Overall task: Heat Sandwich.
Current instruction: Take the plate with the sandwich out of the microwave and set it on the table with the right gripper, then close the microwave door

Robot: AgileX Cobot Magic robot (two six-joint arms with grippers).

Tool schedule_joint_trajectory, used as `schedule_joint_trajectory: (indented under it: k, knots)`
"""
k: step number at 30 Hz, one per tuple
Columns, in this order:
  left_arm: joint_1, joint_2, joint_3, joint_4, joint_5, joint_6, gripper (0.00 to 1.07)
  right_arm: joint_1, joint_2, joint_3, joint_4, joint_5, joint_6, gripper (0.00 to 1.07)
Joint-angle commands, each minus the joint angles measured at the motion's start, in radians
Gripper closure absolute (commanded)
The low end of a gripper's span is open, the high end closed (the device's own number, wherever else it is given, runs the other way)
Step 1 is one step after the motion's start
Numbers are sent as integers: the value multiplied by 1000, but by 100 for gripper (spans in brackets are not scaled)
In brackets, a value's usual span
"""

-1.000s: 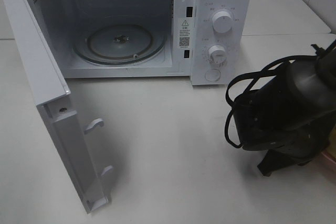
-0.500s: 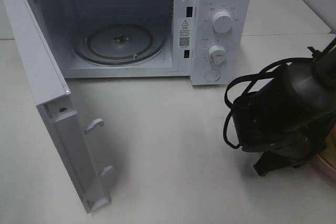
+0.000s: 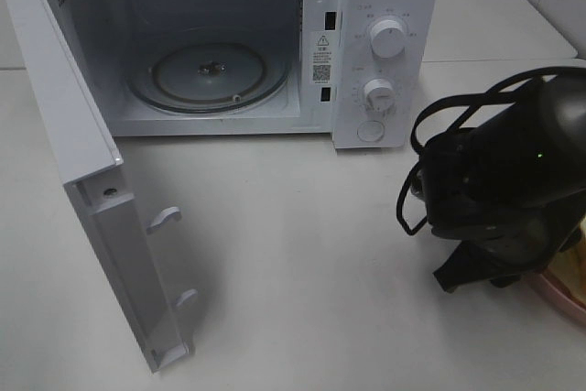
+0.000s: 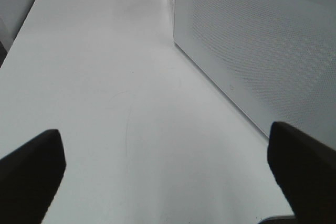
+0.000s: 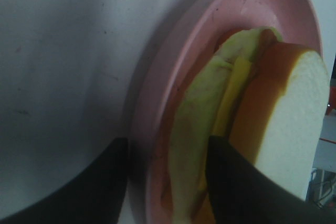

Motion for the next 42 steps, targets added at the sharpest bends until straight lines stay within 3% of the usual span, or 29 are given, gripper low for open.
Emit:
schedule_joint_trajectory:
  k: [1, 12, 26, 32, 42]
  knots:
    - [4, -22, 4, 1, -8, 1, 6, -4, -69, -5, 18, 10, -58, 57]
    - [4, -22, 4, 1, -8, 1, 6, -4, -306, -5, 115, -19, -199, 33]
    - [4, -22, 4, 1, -8, 1, 6, -4, -590, -5, 267, -38, -315, 31]
    - [4, -22, 4, 1, -8, 1, 6, -4, -696, -5, 402, -38, -459, 31]
    - [4, -22, 4, 1, -8, 1, 6, -2, -825, -5, 775, -23, -862, 31]
